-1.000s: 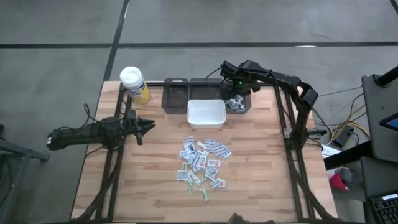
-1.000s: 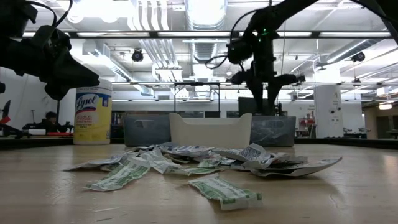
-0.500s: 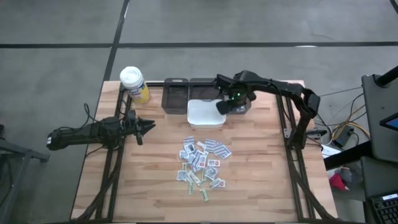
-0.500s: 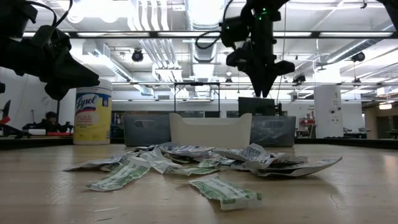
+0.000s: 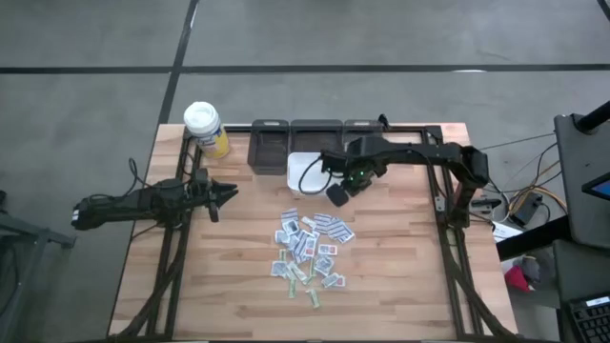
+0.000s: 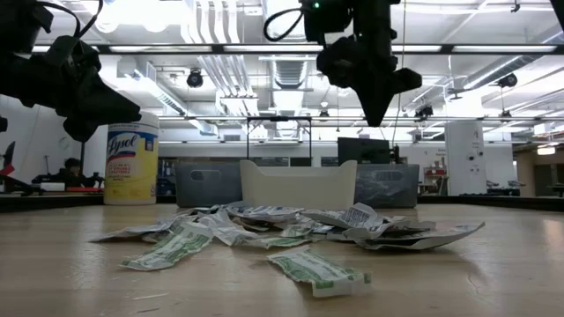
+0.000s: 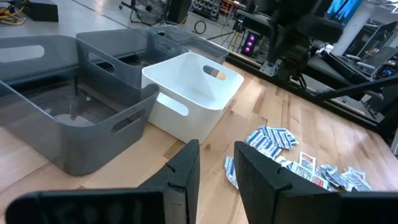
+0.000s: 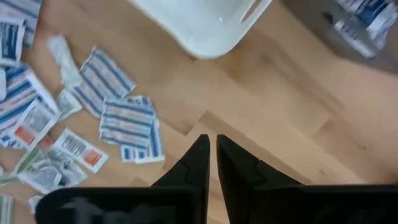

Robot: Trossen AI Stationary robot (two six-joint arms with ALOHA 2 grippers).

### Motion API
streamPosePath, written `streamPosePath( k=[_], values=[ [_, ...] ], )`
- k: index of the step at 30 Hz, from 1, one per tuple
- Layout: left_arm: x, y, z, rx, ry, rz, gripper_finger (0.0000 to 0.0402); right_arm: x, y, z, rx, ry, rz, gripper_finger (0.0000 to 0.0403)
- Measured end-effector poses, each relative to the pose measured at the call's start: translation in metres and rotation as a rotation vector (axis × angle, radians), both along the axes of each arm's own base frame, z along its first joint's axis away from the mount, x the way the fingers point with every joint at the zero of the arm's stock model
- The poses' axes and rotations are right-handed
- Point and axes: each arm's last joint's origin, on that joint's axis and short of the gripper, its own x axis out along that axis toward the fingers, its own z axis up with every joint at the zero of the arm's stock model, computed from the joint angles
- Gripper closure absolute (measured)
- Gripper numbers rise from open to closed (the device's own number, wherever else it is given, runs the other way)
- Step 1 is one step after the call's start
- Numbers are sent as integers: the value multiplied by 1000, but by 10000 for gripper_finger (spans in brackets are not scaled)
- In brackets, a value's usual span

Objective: Pick & Place First Aid Supplies
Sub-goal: Put the blue alcohol pad into the right black bin

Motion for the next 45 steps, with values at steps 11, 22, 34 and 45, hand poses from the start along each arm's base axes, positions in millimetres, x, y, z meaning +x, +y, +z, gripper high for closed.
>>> streamPosePath(
  k=[11, 22, 34, 45],
  values=[
    [0, 0, 0, 0, 0, 0, 307, 1, 52, 0, 4, 37, 135, 394],
    [0, 0, 0, 0, 0, 0, 307, -2, 97, -5, 1, 55, 268, 394],
    [0, 0, 0, 0, 0, 0, 307, 6, 112, -28, -13, -57, 315, 394],
    [0, 0, 0, 0, 0, 0, 307, 6, 117, -49, 94, -89, 197, 394]
  ],
)
